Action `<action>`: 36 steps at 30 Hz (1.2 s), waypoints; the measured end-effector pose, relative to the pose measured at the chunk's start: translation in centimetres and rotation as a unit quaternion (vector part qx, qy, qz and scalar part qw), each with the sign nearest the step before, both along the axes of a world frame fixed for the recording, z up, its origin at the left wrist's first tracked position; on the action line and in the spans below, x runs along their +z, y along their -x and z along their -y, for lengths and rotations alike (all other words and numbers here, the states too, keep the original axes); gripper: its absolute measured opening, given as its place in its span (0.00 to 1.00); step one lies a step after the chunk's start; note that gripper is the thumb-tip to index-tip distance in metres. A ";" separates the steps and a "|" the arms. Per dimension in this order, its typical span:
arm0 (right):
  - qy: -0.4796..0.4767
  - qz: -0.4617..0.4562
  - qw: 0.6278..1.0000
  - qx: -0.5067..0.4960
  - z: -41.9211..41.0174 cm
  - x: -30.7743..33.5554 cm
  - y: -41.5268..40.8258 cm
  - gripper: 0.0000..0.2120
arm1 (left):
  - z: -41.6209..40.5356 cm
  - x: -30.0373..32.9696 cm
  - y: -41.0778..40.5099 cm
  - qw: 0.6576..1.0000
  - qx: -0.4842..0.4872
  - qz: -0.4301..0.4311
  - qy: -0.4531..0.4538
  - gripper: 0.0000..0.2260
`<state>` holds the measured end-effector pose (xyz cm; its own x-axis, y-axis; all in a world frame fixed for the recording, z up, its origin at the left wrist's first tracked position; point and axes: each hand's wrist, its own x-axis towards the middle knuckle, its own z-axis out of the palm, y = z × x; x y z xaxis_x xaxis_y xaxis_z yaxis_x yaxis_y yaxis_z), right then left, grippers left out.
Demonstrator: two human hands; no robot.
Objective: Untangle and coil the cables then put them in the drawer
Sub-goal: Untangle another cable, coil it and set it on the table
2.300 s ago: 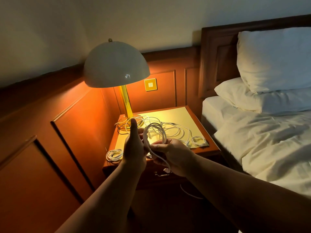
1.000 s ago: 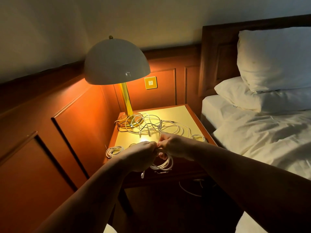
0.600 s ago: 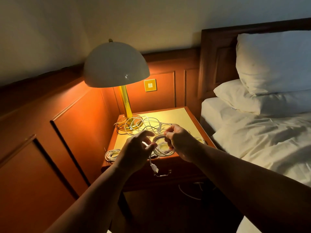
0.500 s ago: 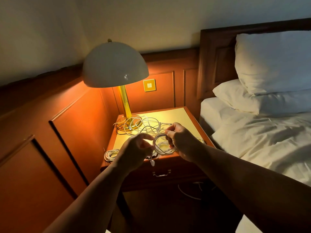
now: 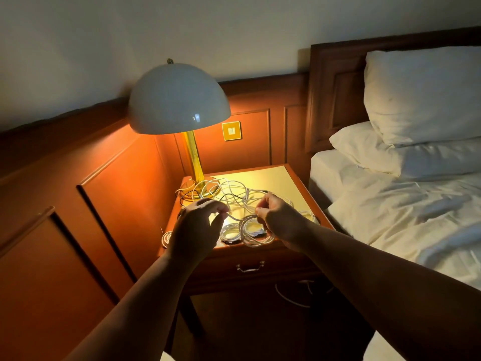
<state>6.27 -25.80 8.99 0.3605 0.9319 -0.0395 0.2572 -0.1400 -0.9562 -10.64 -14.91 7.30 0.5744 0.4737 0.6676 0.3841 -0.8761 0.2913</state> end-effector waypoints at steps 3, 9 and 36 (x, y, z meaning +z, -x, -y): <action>0.012 -0.123 0.992 0.017 0.1 0.1 0.1 0.04 | 0.0 -0.3 -0.3 0.998 0.025 0.050 0.020 0.02; -0.026 -0.237 0.971 -0.023 -0.4 0.1 0.9 0.04 | 0.9 -1.0 -1.1 0.982 0.035 0.056 0.175 0.07; -0.078 -0.092 0.983 -0.139 -1.0 -1.2 1.3 0.05 | 2.7 -1.2 -2.0 0.972 -0.011 0.026 0.235 0.21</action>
<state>5.02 -24.79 7.80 0.6029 0.7978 0.0074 0.0507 -0.0290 -0.9983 -8.62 -17.65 6.05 0.5596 0.7209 0.4089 0.3403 -0.6497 0.6798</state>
